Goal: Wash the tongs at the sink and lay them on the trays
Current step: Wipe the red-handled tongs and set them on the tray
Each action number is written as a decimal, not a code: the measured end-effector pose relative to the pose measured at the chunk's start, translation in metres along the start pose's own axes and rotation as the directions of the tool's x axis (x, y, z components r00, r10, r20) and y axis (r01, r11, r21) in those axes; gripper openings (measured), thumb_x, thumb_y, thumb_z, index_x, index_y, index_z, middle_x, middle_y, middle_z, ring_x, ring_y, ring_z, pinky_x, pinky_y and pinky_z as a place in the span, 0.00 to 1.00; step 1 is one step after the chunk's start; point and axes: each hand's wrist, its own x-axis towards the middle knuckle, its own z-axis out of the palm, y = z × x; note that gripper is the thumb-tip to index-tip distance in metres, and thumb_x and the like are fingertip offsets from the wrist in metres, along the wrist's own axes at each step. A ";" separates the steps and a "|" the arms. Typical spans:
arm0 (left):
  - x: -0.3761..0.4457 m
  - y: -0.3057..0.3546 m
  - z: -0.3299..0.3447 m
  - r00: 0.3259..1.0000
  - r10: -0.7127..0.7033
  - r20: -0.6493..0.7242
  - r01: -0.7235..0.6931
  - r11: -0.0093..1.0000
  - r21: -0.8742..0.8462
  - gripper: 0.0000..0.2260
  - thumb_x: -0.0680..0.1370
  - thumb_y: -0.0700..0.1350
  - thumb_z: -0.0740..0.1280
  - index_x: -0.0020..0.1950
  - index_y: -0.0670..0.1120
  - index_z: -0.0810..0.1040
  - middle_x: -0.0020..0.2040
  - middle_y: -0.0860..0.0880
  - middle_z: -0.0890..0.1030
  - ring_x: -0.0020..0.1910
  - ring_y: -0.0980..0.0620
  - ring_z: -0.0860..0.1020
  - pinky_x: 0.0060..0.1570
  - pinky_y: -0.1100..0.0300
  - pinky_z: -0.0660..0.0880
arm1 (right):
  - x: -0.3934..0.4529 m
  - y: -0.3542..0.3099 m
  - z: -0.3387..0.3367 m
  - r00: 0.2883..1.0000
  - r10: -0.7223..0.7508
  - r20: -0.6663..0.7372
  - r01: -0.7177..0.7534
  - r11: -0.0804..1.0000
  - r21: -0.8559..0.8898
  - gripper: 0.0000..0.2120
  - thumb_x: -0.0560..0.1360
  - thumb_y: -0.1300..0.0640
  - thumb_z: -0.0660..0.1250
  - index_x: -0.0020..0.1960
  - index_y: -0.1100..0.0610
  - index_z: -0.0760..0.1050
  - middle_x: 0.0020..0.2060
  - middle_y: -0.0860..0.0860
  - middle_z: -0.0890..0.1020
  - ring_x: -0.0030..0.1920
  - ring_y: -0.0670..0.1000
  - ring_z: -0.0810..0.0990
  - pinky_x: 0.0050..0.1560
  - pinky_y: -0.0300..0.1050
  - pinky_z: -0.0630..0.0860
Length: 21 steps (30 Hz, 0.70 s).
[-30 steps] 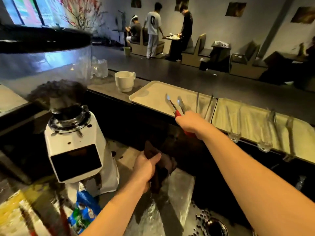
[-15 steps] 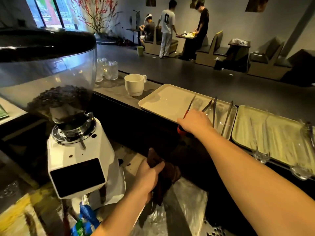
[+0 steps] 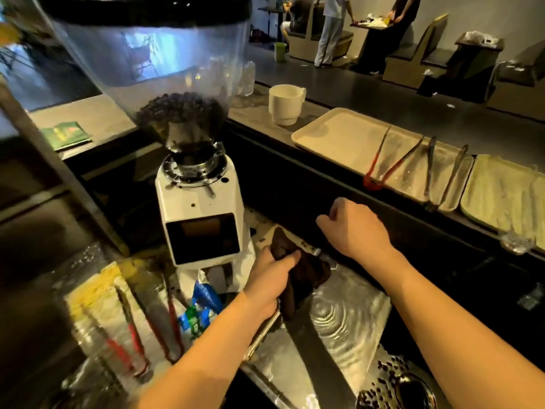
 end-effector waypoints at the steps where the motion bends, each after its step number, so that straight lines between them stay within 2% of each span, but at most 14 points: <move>1: -0.005 -0.003 -0.010 1.000 -0.015 -0.004 0.015 1.000 -0.008 0.09 0.78 0.45 0.71 0.56 0.45 0.80 0.53 0.43 0.86 0.54 0.43 0.85 0.60 0.41 0.79 | -0.008 -0.007 0.010 0.998 0.012 0.068 -0.017 0.998 0.064 0.11 0.73 0.46 0.62 0.44 0.54 0.72 0.35 0.50 0.76 0.37 0.57 0.77 0.31 0.46 0.68; 3: -0.019 -0.009 -0.033 0.999 -0.043 -0.021 0.043 0.999 -0.020 0.09 0.78 0.43 0.71 0.57 0.42 0.80 0.54 0.40 0.85 0.55 0.39 0.84 0.61 0.38 0.78 | -0.028 -0.022 0.030 0.988 -0.007 0.152 -0.017 0.987 0.158 0.09 0.74 0.48 0.63 0.41 0.53 0.72 0.35 0.50 0.77 0.37 0.55 0.78 0.31 0.46 0.67; 5: -0.034 -0.014 -0.057 0.999 -0.044 0.001 0.044 0.999 -0.015 0.06 0.79 0.42 0.70 0.55 0.42 0.80 0.52 0.39 0.85 0.54 0.38 0.84 0.60 0.39 0.78 | -0.047 -0.037 0.048 0.987 -0.037 0.157 0.002 0.976 0.218 0.09 0.74 0.50 0.64 0.38 0.54 0.71 0.33 0.50 0.77 0.37 0.55 0.78 0.31 0.46 0.66; 7: -0.051 -0.017 -0.083 0.998 -0.046 0.039 0.047 0.999 -0.022 0.04 0.80 0.42 0.68 0.52 0.43 0.80 0.49 0.40 0.85 0.50 0.40 0.85 0.57 0.42 0.80 | -0.065 -0.055 0.065 0.984 -0.059 0.168 0.015 0.968 0.249 0.11 0.73 0.52 0.65 0.34 0.53 0.69 0.30 0.49 0.75 0.36 0.54 0.76 0.30 0.46 0.64; 10: -0.075 -0.021 -0.119 0.997 -0.039 0.062 0.042 0.998 -0.037 0.05 0.81 0.41 0.67 0.54 0.41 0.80 0.47 0.41 0.85 0.44 0.46 0.85 0.49 0.51 0.82 | -0.084 -0.085 0.088 0.972 -0.077 0.220 0.016 0.964 0.267 0.11 0.72 0.53 0.65 0.34 0.54 0.69 0.30 0.51 0.75 0.37 0.56 0.75 0.32 0.46 0.63; 12: -0.089 -0.024 -0.145 1.000 -0.009 0.016 0.010 0.997 -0.081 0.03 0.81 0.38 0.66 0.51 0.41 0.80 0.45 0.41 0.84 0.40 0.48 0.84 0.45 0.56 0.81 | -0.097 -0.110 0.105 0.967 -0.087 0.238 0.019 0.962 0.274 0.10 0.70 0.52 0.64 0.33 0.54 0.68 0.29 0.49 0.75 0.35 0.55 0.74 0.31 0.45 0.63; 16: -0.116 -0.034 -0.210 0.994 -0.017 -0.106 -0.003 0.983 -0.183 0.04 0.79 0.36 0.67 0.46 0.44 0.80 0.42 0.42 0.82 0.41 0.45 0.80 0.48 0.53 0.76 | -0.126 -0.169 0.142 0.958 -0.147 0.248 0.073 0.956 0.286 0.10 0.71 0.53 0.66 0.33 0.53 0.69 0.29 0.47 0.74 0.35 0.53 0.73 0.36 0.46 0.64; 19: -0.129 -0.046 -0.267 0.977 -0.057 -0.206 0.003 0.967 -0.254 0.05 0.79 0.36 0.68 0.45 0.44 0.80 0.39 0.44 0.84 0.39 0.46 0.81 0.47 0.54 0.77 | -0.143 -0.211 0.167 0.938 -0.208 0.278 0.119 0.946 0.303 0.10 0.71 0.53 0.66 0.34 0.53 0.69 0.29 0.49 0.75 0.36 0.54 0.74 0.35 0.48 0.65; 21: -0.134 -0.054 -0.299 0.961 -0.084 -0.263 0.006 0.959 -0.283 0.03 0.79 0.37 0.69 0.47 0.43 0.80 0.39 0.43 0.84 0.38 0.46 0.83 0.45 0.54 0.79 | -0.150 -0.229 0.181 0.923 -0.207 0.324 0.121 0.957 0.264 0.08 0.71 0.51 0.64 0.37 0.54 0.72 0.31 0.52 0.78 0.38 0.56 0.77 0.35 0.49 0.69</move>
